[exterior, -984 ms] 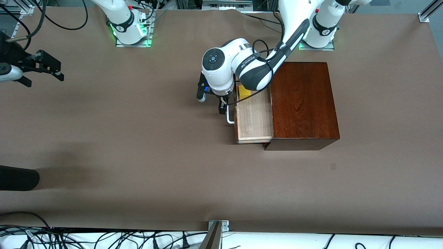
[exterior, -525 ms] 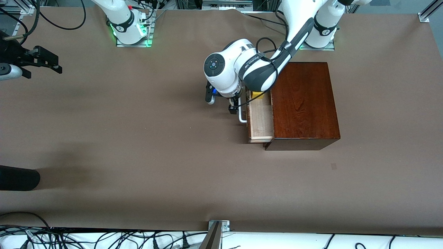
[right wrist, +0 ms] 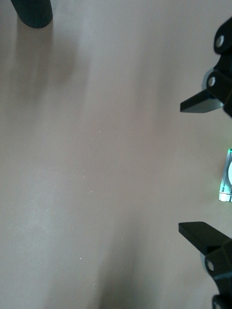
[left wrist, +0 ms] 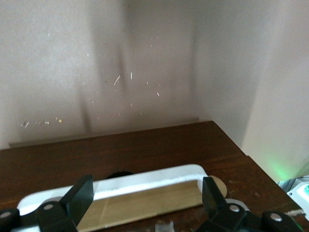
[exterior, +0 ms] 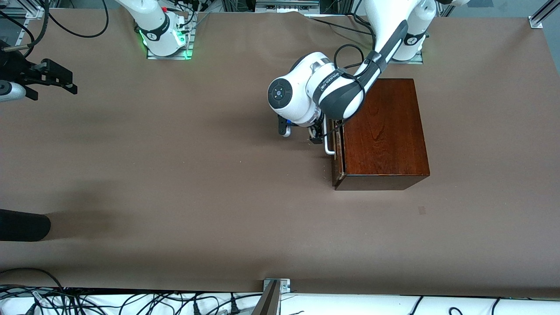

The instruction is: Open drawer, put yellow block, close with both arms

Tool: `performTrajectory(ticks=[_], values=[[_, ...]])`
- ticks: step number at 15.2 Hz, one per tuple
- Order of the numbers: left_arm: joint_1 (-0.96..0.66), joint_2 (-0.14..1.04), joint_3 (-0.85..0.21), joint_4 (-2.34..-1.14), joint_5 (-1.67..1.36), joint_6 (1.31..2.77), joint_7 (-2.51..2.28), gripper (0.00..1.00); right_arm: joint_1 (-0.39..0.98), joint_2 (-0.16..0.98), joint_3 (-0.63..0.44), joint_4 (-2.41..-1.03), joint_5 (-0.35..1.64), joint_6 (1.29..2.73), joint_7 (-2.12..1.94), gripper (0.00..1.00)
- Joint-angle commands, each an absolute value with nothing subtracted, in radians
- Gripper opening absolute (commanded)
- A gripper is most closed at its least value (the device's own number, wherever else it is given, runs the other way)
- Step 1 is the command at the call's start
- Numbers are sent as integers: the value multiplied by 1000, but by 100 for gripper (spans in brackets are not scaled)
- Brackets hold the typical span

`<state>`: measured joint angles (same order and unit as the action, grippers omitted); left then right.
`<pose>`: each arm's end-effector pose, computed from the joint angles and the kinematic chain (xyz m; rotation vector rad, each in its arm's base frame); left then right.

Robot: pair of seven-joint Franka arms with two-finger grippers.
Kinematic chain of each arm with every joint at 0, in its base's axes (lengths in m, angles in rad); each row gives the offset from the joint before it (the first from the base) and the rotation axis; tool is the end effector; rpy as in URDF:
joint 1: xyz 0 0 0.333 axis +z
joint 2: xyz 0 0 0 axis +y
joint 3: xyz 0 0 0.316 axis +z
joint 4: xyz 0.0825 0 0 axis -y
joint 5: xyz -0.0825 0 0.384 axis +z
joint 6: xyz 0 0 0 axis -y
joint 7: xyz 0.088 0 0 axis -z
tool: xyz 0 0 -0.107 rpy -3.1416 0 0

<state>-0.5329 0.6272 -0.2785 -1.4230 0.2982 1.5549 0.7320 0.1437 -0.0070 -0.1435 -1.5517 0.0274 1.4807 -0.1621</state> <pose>0.4982 -0.4341 0.3121 -2.0368 2.0944 0.6894 0.5430 0.0029 0.6297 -3.0963 -0.2543 0.0957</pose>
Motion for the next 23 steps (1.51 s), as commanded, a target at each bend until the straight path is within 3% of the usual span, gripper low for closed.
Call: performTrajectory(ticks=[1,16,23], values=[[-532,580,-265,-1468,351,1528,724,100,133,-8,-135,-1543,17,1485,-149,100],[-543,583,-268,-1471,457,1473,646,100,95,-6,-77,-1540,-6,1485,-147,100],[-546,491,-319,-1370,261,1476,307,100,100,-8,-75,-1542,-5,1485,-147,100]])
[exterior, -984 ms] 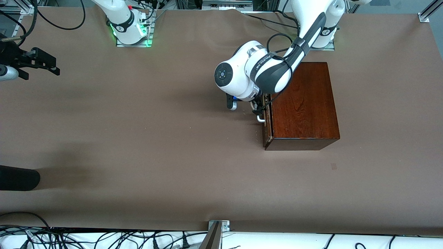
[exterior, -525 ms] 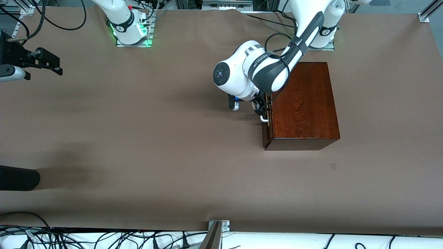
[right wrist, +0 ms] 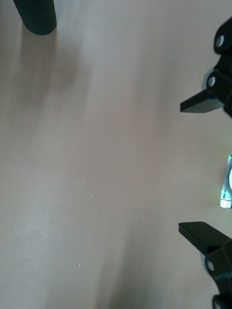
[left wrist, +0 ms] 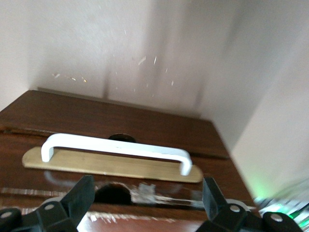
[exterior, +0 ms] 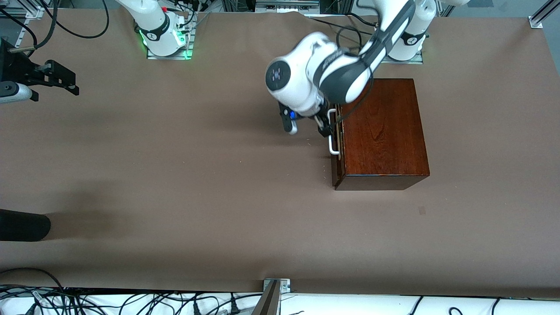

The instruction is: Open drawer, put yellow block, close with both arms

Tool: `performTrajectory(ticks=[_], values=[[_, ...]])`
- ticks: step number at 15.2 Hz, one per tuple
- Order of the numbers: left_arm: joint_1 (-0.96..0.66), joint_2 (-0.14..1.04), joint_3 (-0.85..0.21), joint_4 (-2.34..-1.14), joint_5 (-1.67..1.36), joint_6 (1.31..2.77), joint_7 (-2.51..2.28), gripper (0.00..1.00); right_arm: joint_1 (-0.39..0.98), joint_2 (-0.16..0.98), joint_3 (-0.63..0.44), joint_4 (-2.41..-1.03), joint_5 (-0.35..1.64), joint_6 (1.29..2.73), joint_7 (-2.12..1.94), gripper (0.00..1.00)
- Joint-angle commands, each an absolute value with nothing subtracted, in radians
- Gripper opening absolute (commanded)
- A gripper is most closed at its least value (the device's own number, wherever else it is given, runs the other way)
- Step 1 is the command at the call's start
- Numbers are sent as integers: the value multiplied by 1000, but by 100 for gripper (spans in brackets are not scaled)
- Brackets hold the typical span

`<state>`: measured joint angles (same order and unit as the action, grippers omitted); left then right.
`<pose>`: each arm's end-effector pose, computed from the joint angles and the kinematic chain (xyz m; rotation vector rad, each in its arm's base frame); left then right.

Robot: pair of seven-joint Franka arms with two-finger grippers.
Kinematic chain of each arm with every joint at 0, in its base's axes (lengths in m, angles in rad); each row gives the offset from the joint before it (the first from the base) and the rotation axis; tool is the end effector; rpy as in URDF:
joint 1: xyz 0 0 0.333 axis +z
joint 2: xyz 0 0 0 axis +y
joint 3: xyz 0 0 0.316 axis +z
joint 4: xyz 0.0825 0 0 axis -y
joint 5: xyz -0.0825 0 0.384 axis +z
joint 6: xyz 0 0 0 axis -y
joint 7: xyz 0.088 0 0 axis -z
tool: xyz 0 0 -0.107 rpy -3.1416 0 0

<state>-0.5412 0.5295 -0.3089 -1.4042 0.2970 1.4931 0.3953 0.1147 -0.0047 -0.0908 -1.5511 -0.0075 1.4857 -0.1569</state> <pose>0.4808 -0.4450 0.3831 -2.3008 1.7087 0.5424 0.5441 0.0120 0.6291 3.1244 0.2826 -0.0958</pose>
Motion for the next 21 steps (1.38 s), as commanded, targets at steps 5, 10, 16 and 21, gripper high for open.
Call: performTrajectory(ticks=[5,10,16,21], values=[[-458,347,-298,-1353,258,1433,75,100,109,-6,-72,-1540,-3,1486,-147,100],[-218,310,-298,-1300,204,1430,72,100,121,-6,-60,-1540,-3,1493,-147,100],[-167,157,-62,-1443,20,1524,-156,100,121,-6,-49,-1537,-2,1497,-147,100],[-83,-30,-35,-1696,12,1681,-152,100,121,-6,-51,-1537,-2,1497,-147,100]])
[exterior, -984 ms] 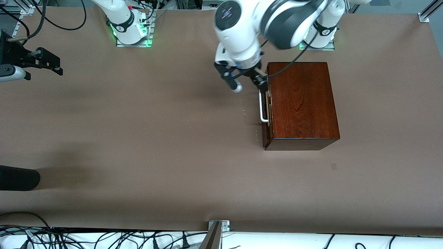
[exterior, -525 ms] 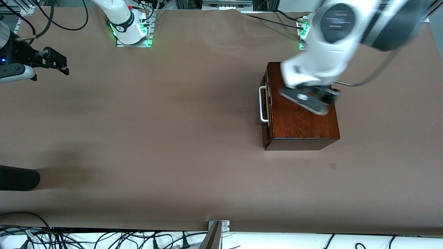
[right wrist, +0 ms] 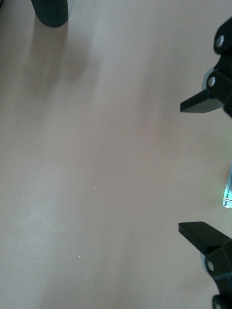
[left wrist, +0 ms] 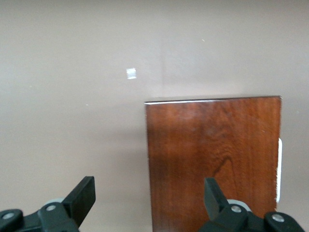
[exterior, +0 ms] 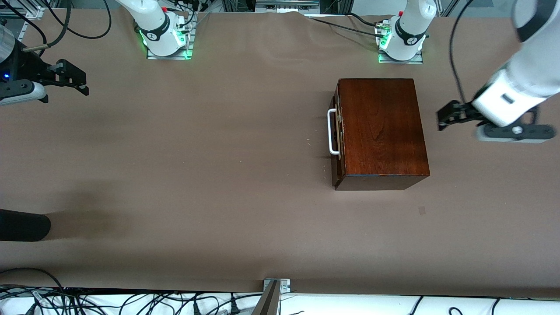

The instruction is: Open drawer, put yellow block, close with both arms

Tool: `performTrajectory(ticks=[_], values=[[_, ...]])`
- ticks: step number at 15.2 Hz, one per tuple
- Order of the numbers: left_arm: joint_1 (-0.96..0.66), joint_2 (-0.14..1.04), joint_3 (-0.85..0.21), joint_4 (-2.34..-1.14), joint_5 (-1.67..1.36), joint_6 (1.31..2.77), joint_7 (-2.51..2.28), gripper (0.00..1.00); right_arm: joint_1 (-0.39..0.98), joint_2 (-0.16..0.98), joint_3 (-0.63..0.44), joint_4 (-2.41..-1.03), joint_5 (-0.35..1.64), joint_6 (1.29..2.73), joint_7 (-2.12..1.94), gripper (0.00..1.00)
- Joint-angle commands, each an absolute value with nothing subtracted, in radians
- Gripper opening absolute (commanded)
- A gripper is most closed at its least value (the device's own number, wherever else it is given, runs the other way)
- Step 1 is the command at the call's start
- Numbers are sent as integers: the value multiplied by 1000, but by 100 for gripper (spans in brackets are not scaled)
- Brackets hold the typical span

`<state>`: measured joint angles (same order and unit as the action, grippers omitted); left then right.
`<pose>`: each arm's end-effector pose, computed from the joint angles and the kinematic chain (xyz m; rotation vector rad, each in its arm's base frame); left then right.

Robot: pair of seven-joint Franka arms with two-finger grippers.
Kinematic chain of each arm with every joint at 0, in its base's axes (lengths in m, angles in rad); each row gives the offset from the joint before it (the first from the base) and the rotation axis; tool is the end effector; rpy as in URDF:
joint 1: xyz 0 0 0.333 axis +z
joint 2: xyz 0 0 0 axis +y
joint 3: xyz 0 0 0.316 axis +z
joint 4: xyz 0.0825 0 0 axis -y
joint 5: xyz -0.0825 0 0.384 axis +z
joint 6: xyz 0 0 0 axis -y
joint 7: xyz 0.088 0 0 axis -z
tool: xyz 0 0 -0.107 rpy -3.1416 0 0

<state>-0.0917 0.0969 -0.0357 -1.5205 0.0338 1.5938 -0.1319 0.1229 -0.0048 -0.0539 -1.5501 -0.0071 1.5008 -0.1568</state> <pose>0.5814 -0.0699 0.5951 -3.1083 -0.0054 0.0302 0.5447 0.0368 0.6308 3.1160 0.3528 -0.0702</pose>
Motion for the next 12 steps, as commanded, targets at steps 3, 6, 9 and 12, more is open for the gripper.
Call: performTrajectory(ticks=[3,6,9,12], values=[[-84,-83,-26,-1753,-12,1729,-155,100,121,-6,-51,-1537,-2,1497,-147,100],[-84,-78,-23,-1741,-17,1684,-155,100,121,-6,-51,-1537,-2,1497,-147,100],[-86,-75,-23,-1743,-17,1675,-156,100,121,-6,-51,-1537,-2,1497,-147,100],[-86,-74,-23,-1743,-14,1666,-158,100,121,-5,-51,-1537,-2,1497,-147,100]])
